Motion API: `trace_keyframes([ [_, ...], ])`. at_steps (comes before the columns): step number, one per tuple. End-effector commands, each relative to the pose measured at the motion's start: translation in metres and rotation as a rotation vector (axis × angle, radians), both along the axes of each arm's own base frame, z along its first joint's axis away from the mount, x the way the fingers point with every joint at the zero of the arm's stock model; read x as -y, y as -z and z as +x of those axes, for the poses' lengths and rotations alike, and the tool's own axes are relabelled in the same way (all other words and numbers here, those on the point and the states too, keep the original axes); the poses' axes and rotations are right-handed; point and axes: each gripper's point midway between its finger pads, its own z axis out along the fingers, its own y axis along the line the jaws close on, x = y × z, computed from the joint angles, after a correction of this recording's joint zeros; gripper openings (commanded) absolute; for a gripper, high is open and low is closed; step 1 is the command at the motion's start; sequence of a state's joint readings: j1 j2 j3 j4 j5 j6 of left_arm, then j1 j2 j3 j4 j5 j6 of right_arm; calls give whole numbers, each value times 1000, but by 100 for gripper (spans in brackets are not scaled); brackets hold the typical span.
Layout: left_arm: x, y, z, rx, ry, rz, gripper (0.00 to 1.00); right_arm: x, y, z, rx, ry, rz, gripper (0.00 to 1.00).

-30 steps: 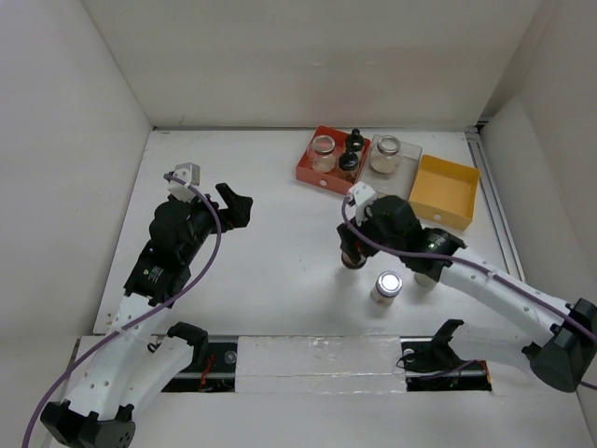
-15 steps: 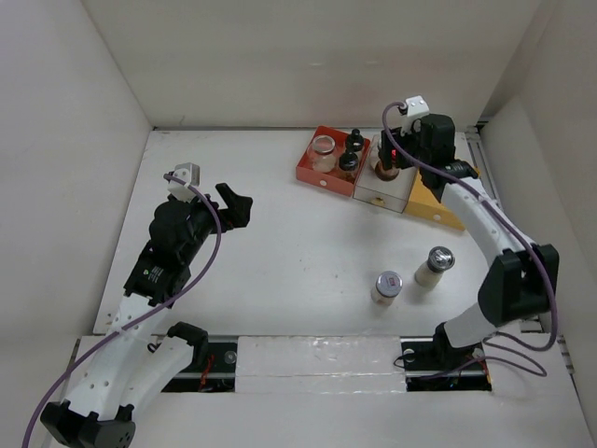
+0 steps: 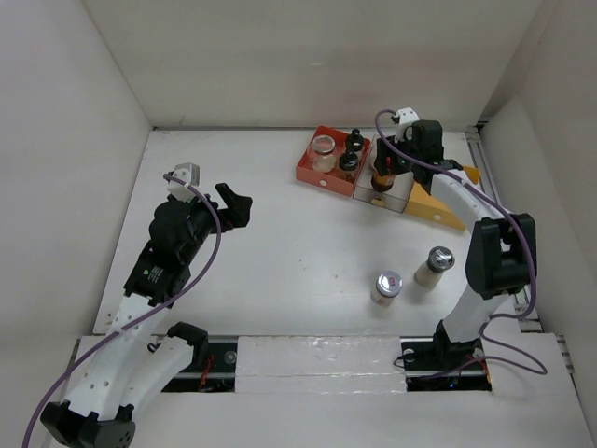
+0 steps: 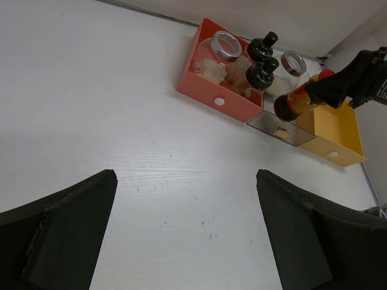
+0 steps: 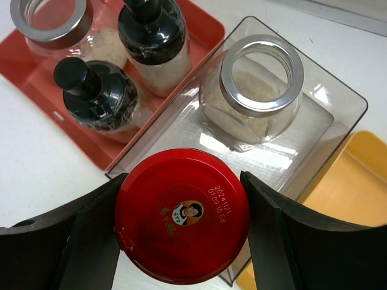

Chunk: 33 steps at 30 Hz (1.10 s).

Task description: Organize the condiment bottles

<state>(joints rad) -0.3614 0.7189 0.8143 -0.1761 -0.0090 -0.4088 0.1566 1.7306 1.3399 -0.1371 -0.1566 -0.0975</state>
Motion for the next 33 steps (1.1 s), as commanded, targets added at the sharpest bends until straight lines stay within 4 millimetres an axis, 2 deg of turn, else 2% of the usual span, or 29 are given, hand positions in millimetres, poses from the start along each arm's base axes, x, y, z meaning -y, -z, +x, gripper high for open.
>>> trace_keyframes([
  [1, -2, -26, 3, 70, -12, -14, 97, -8, -36, 28, 173, -10, 56, 55],
  [4, -2, -26, 3, 70, -12, -14, 97, -9, -19, 28, 137, -6, 59, 58],
  [5, -2, -26, 3, 70, -12, -14, 97, -9, -21, 29, 145, -6, 60, 59],
  [9, -1, -26, 2, 70, -2, -16, 97, -10, -3, 32, 109, -1, 63, 63],
  [10, -1, -26, 2, 70, -2, -16, 97, -10, -8, 33, 116, 2, 72, 68],
  [13, -2, -28, 1, 78, -3, -19, 97, -12, -2, 32, 91, -5, 72, 80],
  [14, -2, -28, 1, 78, -3, -19, 97, -12, -12, 30, 106, -2, 82, 87],
  [17, -2, -28, 1, 78, -3, -19, 97, -11, -33, 25, 141, -3, 88, 97],
  [18, -2, -28, 1, 78, -3, -19, 98, -8, -50, 18, 167, 5, 88, 100],
  [20, -2, -28, 1, 78, -3, -19, 98, 0, -69, 9, 200, 42, 77, 100],
  [21, -1, -31, -2, 86, 6, -24, 98, -1, -87, -5, 228, 45, 76, 100],
  [23, -1, -34, -4, 96, 6, -28, 98, 4, -95, -23, 228, 92, 48, 100],
  [24, -2, -36, -5, 105, 6, -31, 98, -6, -82, -41, 194, 83, 29, 100],
  [25, -2, -36, -5, 105, 6, -31, 98, -5, -95, -64, 210, 90, 22, 100],
  [26, -3, -40, -8, 117, 6, -35, 98, -8, -90, -80, 196, 92, 16, 100],
  [27, -3, -40, -8, 117, 6, -35, 98, -18, -85, -98, 179, 91, 3, 100],
  [28, -4, -43, -10, 128, 6, -39, 98, -16, -75, -125, 159, 88, 1, 100],
  [29, -4, -43, -10, 128, 6, -39, 98, -16, -57, -147, 84, 92, -7, 100],
  [30, -4, -43, -10, 128, 6, -39, 98, -12, -47, -163, 45, 112, -21, 100],
  [31, -4, -43, -10, 128, 6, -39, 98, -14, -28, -183, -13, 97, -35, 96],
  [32, -2, -43, -11, 128, 15, -41, 98, -12, -29, -200, -24, 95, -18, 96],
  [33, -3, -45, -12, 136, 15, -44, 98, -6, -14, -219, -98, 92, -48, 96],
])
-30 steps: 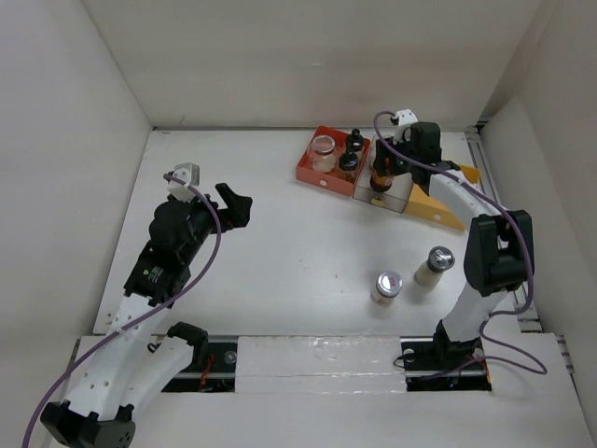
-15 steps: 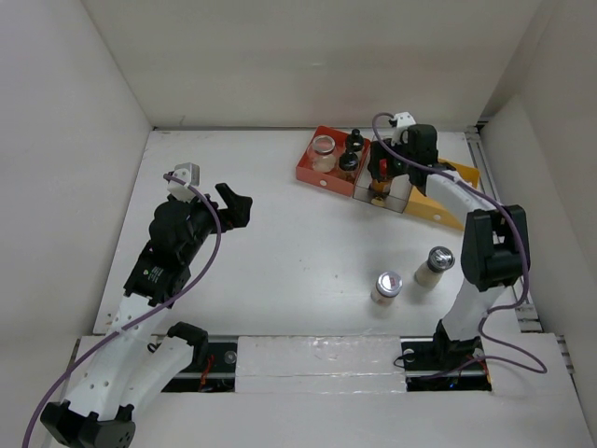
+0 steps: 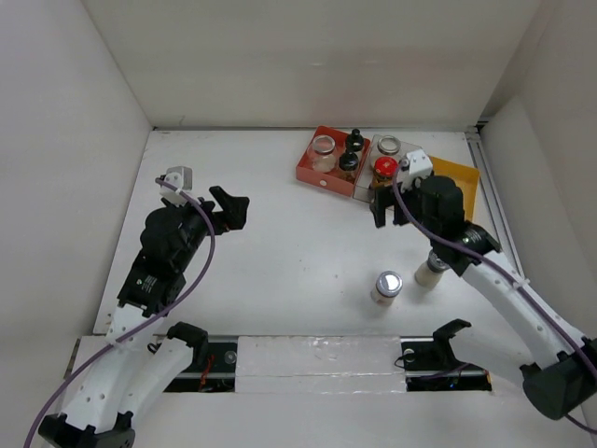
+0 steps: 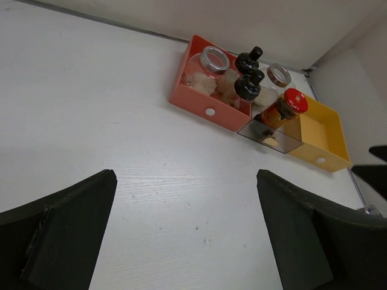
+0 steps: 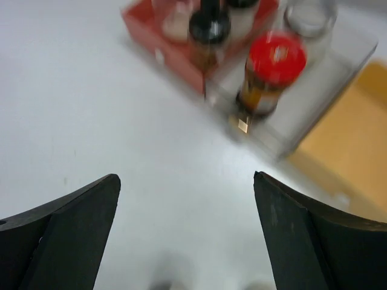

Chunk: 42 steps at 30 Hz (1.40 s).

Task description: Organize the condiment bottles

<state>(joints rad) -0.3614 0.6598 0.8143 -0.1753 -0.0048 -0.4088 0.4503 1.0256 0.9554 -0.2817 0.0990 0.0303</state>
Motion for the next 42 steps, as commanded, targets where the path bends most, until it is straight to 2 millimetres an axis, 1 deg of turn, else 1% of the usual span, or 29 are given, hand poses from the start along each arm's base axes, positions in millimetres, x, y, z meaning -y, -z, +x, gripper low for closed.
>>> trace_keyframes([
  [1, 1, -29, -3, 80, 20, -23, 98, 27, 70, -60, -293, 74, -92, 96],
  [2, 1, -29, -3, 80, 20, -23, 98, 28, 77, -71, -333, 64, -91, 95],
  [3, 1, -29, -3, 80, 20, -23, 98, 28, 82, -88, -388, 50, -81, 95],
  [5, 0, -34, -7, 99, 20, -29, 98, 16, 89, -109, -451, -5, -54, 95],
  [6, -2, -34, -6, 100, 6, -28, 98, 16, 97, -122, -505, -1, -42, 95],
  [8, -4, -34, -6, 100, -4, -27, 98, 13, 100, -134, -548, -7, -30, 97],
  [10, -2, -34, -6, 100, 6, -28, 98, 20, 113, -146, -592, 10, -40, 99],
  [12, -2, -34, -6, 100, 6, -28, 98, 15, 127, -157, -645, -30, -32, 99],
  [15, -3, -37, -8, 108, 6, -31, 98, 2, 136, -163, -670, -78, 2, 99],
  [19, -4, -39, -10, 117, 6, -34, 98, 0, 160, -166, -717, -64, -8, 99],
  [20, -4, -39, -10, 117, 6, -34, 98, -2, 163, -166, -723, -72, -4, 99],
  [21, -4, -39, -10, 117, 6, -34, 98, -7, 161, -159, -692, -80, 15, 99],
  [23, -4, -39, -10, 117, 6, -34, 98, -12, 167, -154, -687, -82, 9, 92],
  [24, -4, -39, -10, 117, 6, -34, 98, -15, 164, -144, -654, -77, 19, 87],
  [25, -4, -39, -10, 117, 6, -34, 98, -14, 167, -140, -647, -61, 9, 81],
  [26, -4, -39, -10, 117, 6, -34, 98, -14, 164, -136, -638, -58, -4, 69],
  [27, -4, -39, -10, 117, 6, -34, 98, -16, 162, -131, -628, -67, -27, 63],
  [29, -4, -39, -10, 117, 6, -34, 98, -20, 138, -118, -540, -57, -51, 58],
  [30, -3, -36, -8, 107, 6, -31, 98, -27, 105, -102, -445, -56, -21, 56],
  [31, -3, -36, -8, 107, 6, -31, 98, -28, 81, -89, -359, -42, -4, 54],
  [32, -3, -36, -8, 107, 6, -31, 98, -21, 60, -75, -283, 16, -10, 54],
  [33, -3, -36, -8, 107, 6, -31, 98, -18, 20, -60, -190, 45, 26, 52],
  [35, -2, -34, -6, 95, 5, -36, 98, -9, -20, -33, -58, 87, 41, 52],
  [36, 0, -34, -7, 95, 17, -38, 98, 9, -39, -17, 3, 149, 60, 52],
  [38, 0, -34, -7, 95, 18, -38, 98, 32, -64, 18, 101, 226, 51, 52],
  [39, 0, -34, -7, 95, 18, -38, 98, 62, -67, 36, 110, 299, 41, 52],
  [40, 0, -34, -7, 95, 18, -38, 98, 76, -82, 50, 135, 331, 40, 52],
  [41, 0, -34, -7, 95, 18, -38, 98, 88, -62, 72, 81, 353, -6, 52],
  [42, 0, -34, -7, 95, 18, -38, 98, 101, -64, 88, 96, 378, -5, 52],
])
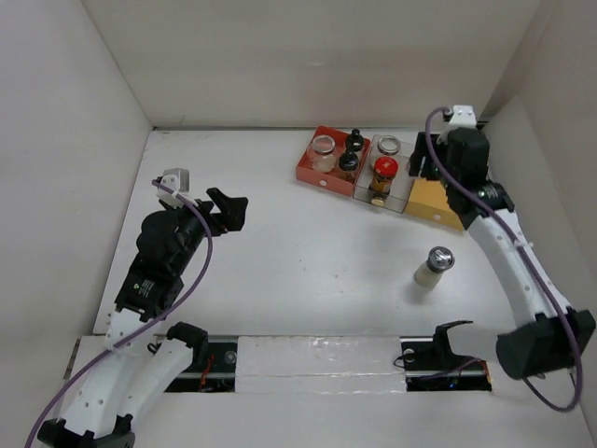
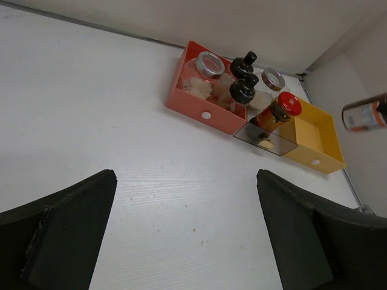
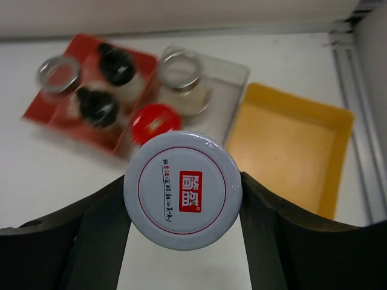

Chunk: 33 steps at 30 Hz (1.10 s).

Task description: Organize the condiment bottles

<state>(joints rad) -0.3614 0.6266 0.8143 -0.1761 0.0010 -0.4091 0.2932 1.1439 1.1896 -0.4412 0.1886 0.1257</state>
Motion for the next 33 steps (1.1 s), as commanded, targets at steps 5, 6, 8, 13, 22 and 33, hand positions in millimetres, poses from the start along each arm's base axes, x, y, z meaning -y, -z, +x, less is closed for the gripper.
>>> trace_keyframes([
  [5, 1, -23, 2, 57, 3, -21, 98, 117, 0, 113, 52, 184, -41, 53],
  [6, 1, -23, 2, 57, 3, -21, 98, 124, 20, 127, 18, 184, -34, 53],
  [8, 1, -23, 2, 57, 3, -21, 98, 135, 37, 141, -14, 149, 3, 53],
  [13, 2, -18, 6, 37, 3, -13, 98, 143, 95, 175, -140, 117, 29, 58],
  [22, 3, -15, 8, 26, 3, -10, 99, 130, 127, 194, -199, 74, 47, 87],
  [33, 7, -28, -3, 73, 39, -30, 99, 107, 62, 58, -99, 264, -87, 99],
])
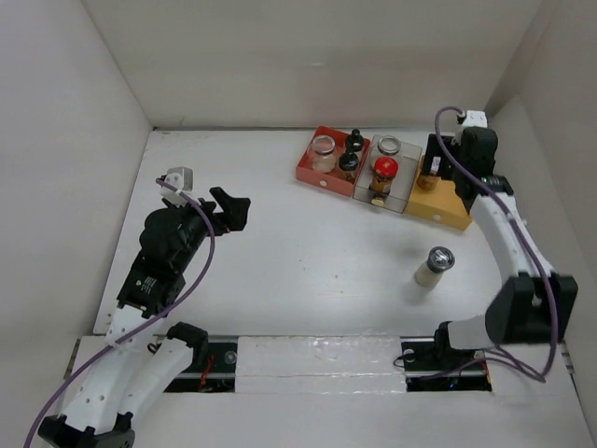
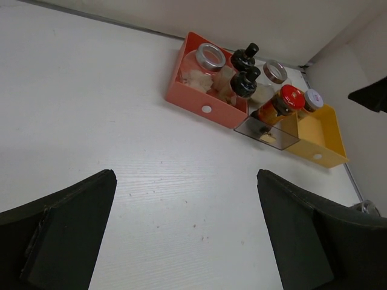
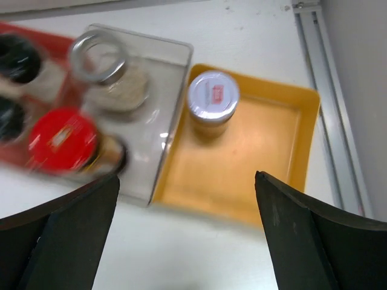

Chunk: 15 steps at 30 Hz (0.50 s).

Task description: Organize the condiment bottles

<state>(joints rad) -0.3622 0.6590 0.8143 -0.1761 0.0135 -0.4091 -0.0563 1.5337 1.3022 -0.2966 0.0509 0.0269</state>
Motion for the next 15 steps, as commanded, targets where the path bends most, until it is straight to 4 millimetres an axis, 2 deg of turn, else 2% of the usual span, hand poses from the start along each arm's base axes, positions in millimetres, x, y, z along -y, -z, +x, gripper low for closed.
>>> trace_keyframes([
  [1, 1, -36, -7, 104, 17, -40, 99, -8, -27, -65, 88, 97, -37, 99],
  [3, 0, -39, -9, 112, 17, -43, 99, -11, -9, -98, 55, 99, -55, 99],
  [4, -1, -41, -10, 121, 17, -46, 99, -12, 13, -119, 2, 102, -59, 99],
  [5, -1, -41, -10, 121, 17, -46, 99, -10, 12, -146, -11, 108, -51, 99],
  [6, 1, -41, -11, 121, 29, -47, 99, -7, 19, -161, -41, 119, -61, 99],
  [7, 1, -41, -11, 121, 29, -47, 99, -6, 35, -179, -86, 118, -67, 99],
  [8, 1, -41, -11, 121, 29, -47, 99, -12, 30, -192, -53, 124, -1, 99],
  [9, 0, -45, -14, 134, 29, -52, 99, -16, 33, -203, -60, 132, 19, 99],
  [10, 0, -45, -14, 134, 29, -52, 99, -33, 31, -207, -56, 60, 65, 99],
  [11, -1, -47, -17, 144, 29, -56, 99, -38, 28, -213, -45, 53, 101, 99],
  [12, -1, -47, -17, 144, 29, -56, 99, -44, 33, -218, -74, 46, 130, 99],
  [15, 1, -53, -23, 164, 38, -64, 99, -34, 47, -230, -121, 114, 105, 99],
])
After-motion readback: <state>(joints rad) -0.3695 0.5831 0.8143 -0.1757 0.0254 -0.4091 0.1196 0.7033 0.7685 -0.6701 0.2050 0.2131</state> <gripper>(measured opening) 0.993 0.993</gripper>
